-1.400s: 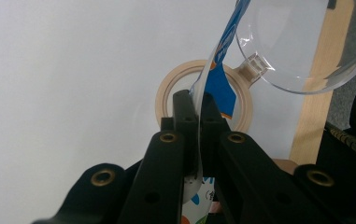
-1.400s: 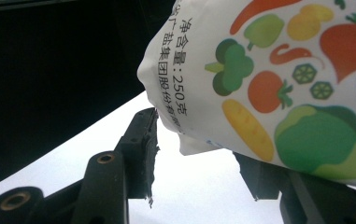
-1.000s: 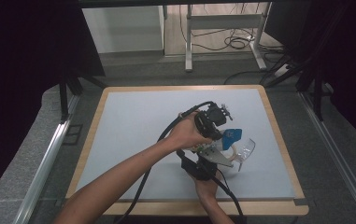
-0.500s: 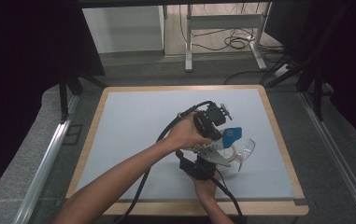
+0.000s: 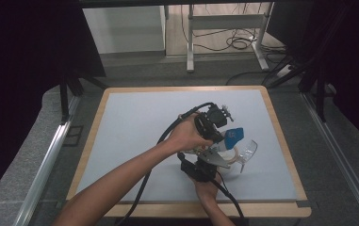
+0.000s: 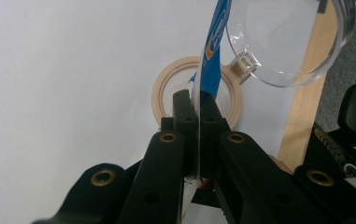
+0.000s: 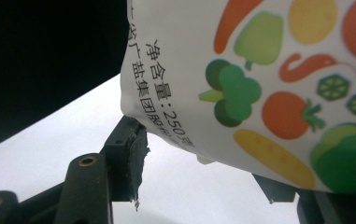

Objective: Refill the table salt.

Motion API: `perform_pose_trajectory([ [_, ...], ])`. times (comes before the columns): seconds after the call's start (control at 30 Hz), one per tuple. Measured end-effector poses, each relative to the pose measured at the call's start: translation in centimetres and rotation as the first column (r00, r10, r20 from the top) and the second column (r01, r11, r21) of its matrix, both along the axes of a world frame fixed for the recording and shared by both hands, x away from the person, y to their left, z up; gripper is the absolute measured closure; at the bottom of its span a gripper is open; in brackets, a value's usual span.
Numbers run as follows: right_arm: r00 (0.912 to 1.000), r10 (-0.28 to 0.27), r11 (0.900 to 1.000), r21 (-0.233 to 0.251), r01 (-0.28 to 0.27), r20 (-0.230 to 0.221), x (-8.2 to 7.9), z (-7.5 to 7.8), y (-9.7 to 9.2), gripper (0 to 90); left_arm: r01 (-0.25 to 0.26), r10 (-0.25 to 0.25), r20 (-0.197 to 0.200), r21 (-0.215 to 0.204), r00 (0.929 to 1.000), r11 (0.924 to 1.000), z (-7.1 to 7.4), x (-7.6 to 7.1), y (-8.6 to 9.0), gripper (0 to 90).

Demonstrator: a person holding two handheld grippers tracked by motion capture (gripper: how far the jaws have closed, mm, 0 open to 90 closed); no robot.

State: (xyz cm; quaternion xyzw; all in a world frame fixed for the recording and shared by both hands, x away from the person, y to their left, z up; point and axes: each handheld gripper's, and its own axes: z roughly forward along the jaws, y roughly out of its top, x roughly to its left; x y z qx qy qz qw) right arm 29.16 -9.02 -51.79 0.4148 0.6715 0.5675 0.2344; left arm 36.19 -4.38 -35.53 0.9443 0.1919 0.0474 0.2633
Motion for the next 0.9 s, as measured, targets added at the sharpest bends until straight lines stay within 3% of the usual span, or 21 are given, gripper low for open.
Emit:
perform_pose_trajectory([
  [0.27, 0.9998, 0.008, 1.0000, 0.002, -0.008, 0.016, -0.3, 0.1, 0.0, 45.3, -0.005, 0.005, 0.004, -0.005, 1.0000, 1.0000, -0.1, 0.1, -0.1, 90.0],
  [0.9, 0.9984, 0.053, 0.9956, 0.076, -0.055, 0.018, -0.6, 0.9, -0.3, 46.2, -0.019, 0.019, 0.008, 0.018, 0.9998, 0.9997, -0.3, 0.4, -0.8, 90.0],
])
